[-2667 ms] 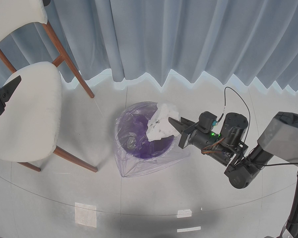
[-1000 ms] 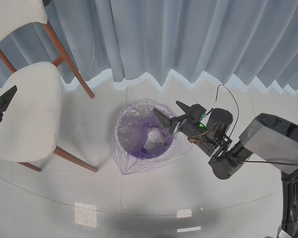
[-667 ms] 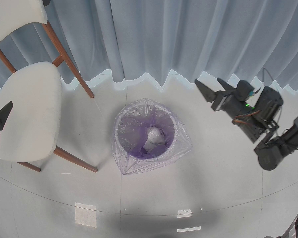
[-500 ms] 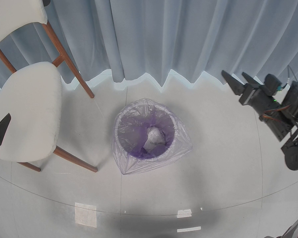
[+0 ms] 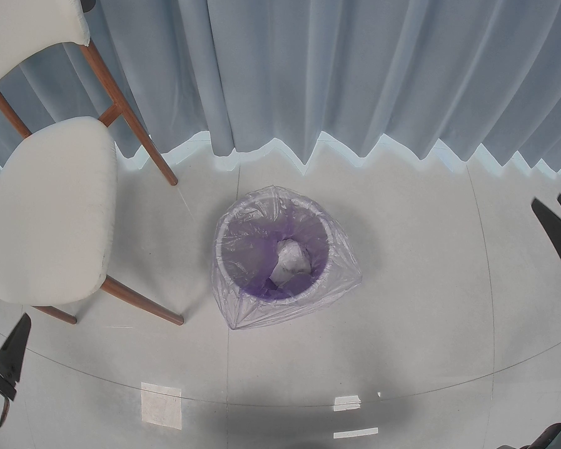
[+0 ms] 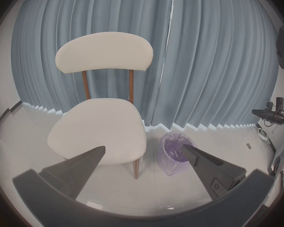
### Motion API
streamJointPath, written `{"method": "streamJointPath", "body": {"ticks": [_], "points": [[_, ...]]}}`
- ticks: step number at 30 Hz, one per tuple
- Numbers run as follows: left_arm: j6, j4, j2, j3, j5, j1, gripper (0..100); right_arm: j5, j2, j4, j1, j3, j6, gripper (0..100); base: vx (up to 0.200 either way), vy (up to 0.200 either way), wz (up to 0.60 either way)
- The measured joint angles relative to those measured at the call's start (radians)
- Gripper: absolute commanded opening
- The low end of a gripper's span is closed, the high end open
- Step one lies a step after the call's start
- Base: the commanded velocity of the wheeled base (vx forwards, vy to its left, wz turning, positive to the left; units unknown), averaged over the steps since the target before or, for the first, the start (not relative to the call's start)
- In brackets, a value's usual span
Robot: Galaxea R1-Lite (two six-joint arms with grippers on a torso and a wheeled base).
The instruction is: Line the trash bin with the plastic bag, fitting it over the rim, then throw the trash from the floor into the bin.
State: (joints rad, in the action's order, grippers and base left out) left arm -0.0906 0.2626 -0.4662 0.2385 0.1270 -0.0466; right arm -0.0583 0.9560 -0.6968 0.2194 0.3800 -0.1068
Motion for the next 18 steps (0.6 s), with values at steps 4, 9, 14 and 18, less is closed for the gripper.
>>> {"method": "streamJointPath", "body": {"ticks": [4,9,14,18], "points": [[0.013,-0.054,0.099,-0.053,-0.005,0.011,100,0.023,-0.204,0.190,-0.020,-0.090,0.014,100,0.000,0.000,0.00],[0.029,-0.116,0.216,-0.117,-0.091,0.024,100,0.051,-0.446,0.418,-0.052,-0.196,0.031,100,0.000,0.000,0.00],[0.038,-0.206,0.327,-0.176,-0.266,0.035,100,0.065,-0.673,0.627,-0.151,-0.296,0.054,100,0.000,0.000,0.00],[0.030,-0.244,0.376,-0.196,-0.311,0.043,100,0.038,-0.790,0.678,-0.219,-0.336,0.087,100,0.000,0.000,0.00]]}}
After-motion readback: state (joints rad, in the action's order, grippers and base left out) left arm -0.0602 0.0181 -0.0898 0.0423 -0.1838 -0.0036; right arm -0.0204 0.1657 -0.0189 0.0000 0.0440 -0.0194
